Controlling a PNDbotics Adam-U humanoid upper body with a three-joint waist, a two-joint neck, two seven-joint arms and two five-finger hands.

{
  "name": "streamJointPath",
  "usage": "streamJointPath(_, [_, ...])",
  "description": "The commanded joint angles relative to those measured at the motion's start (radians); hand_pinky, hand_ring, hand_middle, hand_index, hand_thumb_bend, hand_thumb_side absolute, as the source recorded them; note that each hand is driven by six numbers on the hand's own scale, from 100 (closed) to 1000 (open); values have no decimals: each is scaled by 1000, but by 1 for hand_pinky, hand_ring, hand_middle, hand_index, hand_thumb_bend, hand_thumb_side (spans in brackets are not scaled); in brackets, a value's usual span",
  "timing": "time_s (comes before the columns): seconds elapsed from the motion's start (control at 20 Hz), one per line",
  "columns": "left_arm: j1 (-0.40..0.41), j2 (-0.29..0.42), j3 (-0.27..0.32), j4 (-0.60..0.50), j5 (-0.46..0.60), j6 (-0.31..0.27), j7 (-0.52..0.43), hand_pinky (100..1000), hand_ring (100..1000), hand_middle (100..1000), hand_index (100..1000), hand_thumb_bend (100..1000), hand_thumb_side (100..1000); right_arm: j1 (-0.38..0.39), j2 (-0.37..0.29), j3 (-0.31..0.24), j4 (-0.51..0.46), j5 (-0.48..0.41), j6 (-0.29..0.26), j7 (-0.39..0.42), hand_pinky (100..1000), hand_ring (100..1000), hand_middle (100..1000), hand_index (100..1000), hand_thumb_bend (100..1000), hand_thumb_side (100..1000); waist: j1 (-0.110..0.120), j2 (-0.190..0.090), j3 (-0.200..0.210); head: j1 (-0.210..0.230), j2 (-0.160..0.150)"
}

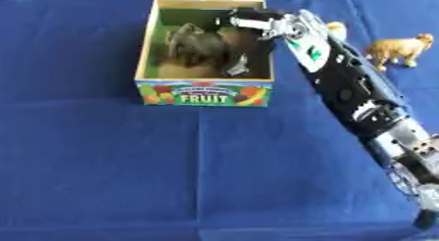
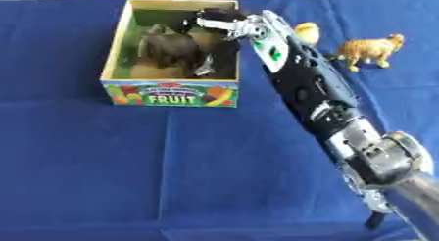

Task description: Pick up objects on the table and place them in the box.

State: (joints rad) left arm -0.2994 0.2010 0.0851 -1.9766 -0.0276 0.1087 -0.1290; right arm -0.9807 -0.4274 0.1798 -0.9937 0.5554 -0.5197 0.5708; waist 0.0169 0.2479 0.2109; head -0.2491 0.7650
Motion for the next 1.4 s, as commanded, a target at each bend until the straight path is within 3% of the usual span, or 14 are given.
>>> streamJointPath(0.05, [-5, 14, 12, -17, -5, 1, 4, 592, 591, 659, 722, 194, 508, -16, -74, 4, -97, -85, 2, 2, 1000, 902, 860, 975, 622, 486, 1, -22, -7, 9, 5])
streamJointPath(0.35, [1, 22, 18, -17, -9, 2, 10, 592, 591, 659, 722, 195, 508, 17, -196, -7, -238, -213, 36, -33, 998, 896, 844, 964, 603, 478, 0, -24, -36, 26, 5])
streamJointPath(0.6, [4, 28, 23, -17, -13, 2, 15, 593, 591, 659, 722, 194, 508, 71, -297, -49, -296, -257, 74, -78, 996, 891, 832, 957, 589, 464, 1, -24, -58, 40, 5])
streamJointPath(0.95, [6, 30, 26, -18, -16, 2, 19, 593, 591, 658, 722, 195, 507, 165, -394, -113, -281, -243, 107, -134, 995, 889, 823, 953, 569, 435, 1, -22, -76, 49, 5])
streamJointPath(1.4, [6, 29, 29, -20, -18, 4, 21, 592, 591, 657, 721, 194, 508, 263, -452, -169, -233, -222, 122, -177, 996, 886, 806, 945, 564, 426, -2, -21, -85, 53, 5])
